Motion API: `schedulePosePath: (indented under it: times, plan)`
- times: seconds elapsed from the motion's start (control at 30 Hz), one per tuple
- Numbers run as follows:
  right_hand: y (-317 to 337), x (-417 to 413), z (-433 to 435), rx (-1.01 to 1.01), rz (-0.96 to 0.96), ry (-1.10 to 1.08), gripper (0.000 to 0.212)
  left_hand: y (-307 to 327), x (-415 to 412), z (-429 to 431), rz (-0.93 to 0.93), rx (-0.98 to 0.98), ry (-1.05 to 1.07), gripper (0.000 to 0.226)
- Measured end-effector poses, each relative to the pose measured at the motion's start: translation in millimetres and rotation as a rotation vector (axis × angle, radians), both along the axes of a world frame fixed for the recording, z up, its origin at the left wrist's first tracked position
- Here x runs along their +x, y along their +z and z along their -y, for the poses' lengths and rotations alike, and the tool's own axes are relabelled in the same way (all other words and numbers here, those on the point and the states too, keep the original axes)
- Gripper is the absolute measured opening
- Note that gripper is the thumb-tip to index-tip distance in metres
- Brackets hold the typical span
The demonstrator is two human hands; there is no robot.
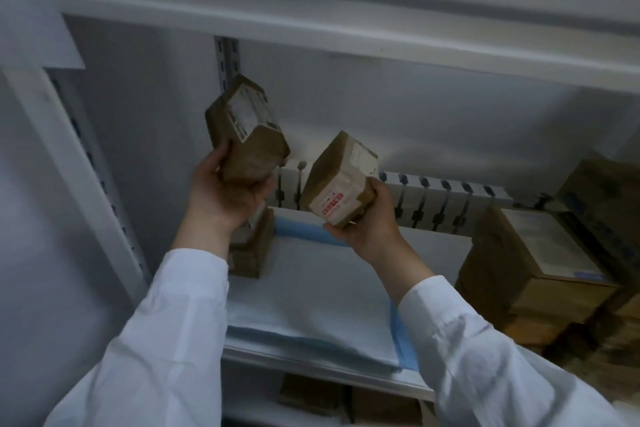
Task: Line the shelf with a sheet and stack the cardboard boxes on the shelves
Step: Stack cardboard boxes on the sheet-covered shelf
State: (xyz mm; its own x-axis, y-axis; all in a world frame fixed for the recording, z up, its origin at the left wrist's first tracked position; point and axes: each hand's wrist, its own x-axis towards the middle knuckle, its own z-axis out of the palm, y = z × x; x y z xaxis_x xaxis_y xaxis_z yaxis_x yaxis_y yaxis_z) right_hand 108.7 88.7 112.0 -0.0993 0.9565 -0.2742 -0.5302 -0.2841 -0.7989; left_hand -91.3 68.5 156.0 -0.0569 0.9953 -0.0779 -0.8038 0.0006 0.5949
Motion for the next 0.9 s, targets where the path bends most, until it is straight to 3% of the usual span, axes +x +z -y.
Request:
schedulePosePath:
  times: [0.07,0.43,0.63,0.8,0.9]
  plan:
    - [4,-19,-7,-0.013,-0.001,0.023,0.050,14,-18,-2,-0.039,-0.026,0.062,0.028]
    - [12,-136,-41,0.059,0.318,0.129,0.044,48,-62,-13,-0.250,-0.018,0.095,0.024]
    - [2,-173,-51,0.066,0.430,0.094,0.048,44,-64,-22,-0.573,-0.071,0.140,0.015]
    - [-4,-186,-56,0.076,0.507,0.087,0.051,33,-62,-28,-0.853,-0.131,0.204,0.019]
    - [-9,-191,-57,0.087,0.508,0.080,0.054,25,-64,-35,-0.930,-0.161,0.249,0.043]
